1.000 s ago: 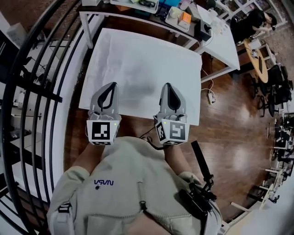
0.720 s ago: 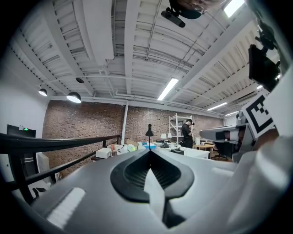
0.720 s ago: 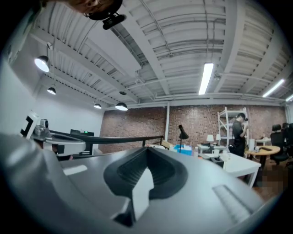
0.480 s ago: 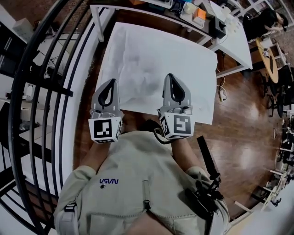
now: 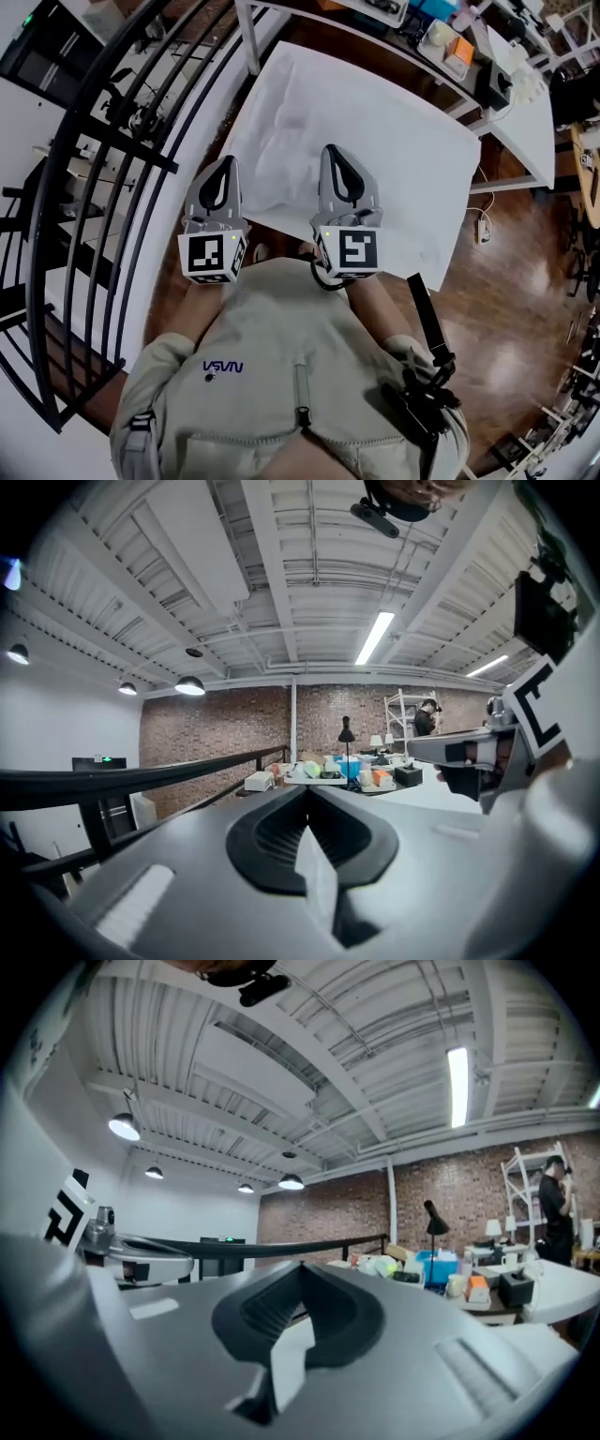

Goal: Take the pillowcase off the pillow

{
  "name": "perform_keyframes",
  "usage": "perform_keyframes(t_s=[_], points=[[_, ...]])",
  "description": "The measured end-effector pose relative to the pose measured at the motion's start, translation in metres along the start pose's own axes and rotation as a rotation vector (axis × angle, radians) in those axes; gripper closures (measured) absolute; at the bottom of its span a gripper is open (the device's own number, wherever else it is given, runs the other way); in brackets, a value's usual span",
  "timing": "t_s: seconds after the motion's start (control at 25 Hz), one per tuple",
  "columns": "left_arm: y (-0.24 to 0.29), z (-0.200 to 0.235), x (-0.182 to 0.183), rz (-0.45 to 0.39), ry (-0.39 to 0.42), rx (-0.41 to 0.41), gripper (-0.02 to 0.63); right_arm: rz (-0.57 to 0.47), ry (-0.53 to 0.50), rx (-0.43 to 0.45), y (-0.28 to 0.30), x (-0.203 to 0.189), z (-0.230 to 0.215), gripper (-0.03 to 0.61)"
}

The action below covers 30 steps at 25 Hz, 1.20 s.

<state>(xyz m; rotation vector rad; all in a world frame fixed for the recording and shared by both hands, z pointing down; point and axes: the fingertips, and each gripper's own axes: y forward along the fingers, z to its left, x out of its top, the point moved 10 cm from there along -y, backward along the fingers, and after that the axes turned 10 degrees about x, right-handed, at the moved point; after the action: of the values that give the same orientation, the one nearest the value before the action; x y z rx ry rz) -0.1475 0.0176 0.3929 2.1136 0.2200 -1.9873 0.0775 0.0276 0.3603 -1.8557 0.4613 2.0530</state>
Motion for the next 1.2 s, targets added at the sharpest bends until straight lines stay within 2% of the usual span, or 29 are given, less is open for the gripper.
perform_keyframes(t_s=[0.12,0.24,0.36,0.48,0.6,0.68,0.8,0.92,1.0,1.12,1.2], points=[[0.002,-0.005,-0.007,0.037,0.022,0.049,0.614,-0.015,-0.009,0.072,0.006,-0.006,-0.006,0.575],[0.003,-0.006,-0.014,0.073,0.043,0.096,0.614,0.03,0.01,0.121,0.015,-0.019,-0.014,0.575],[0.003,0.004,-0.02,0.089,0.054,0.117,0.614,0.047,0.01,0.141,0.027,-0.022,-0.011,0.575],[0.012,0.019,-0.026,0.101,0.051,0.101,0.614,0.063,-0.016,0.134,0.039,-0.021,-0.002,0.575],[0.028,0.031,-0.03,0.102,0.059,0.03,0.614,0.094,-0.021,0.099,0.05,-0.021,0.006,0.575],[0.039,0.037,-0.041,0.139,0.052,-0.037,0.614,0.144,-0.031,0.088,0.056,-0.024,0.013,0.575],[0.054,0.043,-0.066,0.224,0.034,-0.15,0.612,0.223,-0.036,0.085,0.064,-0.032,0.026,0.556],[0.066,0.044,-0.09,0.295,0.02,-0.259,0.53,0.296,-0.022,0.078,0.072,-0.043,0.034,0.498],[0.074,0.043,-0.105,0.35,0.023,-0.308,0.511,0.354,-0.016,0.068,0.077,-0.053,0.039,0.478],[0.083,0.038,-0.127,0.477,0.041,-0.379,0.501,0.458,0.02,0.062,0.081,-0.07,0.047,0.439],[0.089,0.037,-0.141,0.524,0.041,-0.424,0.491,0.511,0.044,0.072,0.085,-0.081,0.051,0.425]])
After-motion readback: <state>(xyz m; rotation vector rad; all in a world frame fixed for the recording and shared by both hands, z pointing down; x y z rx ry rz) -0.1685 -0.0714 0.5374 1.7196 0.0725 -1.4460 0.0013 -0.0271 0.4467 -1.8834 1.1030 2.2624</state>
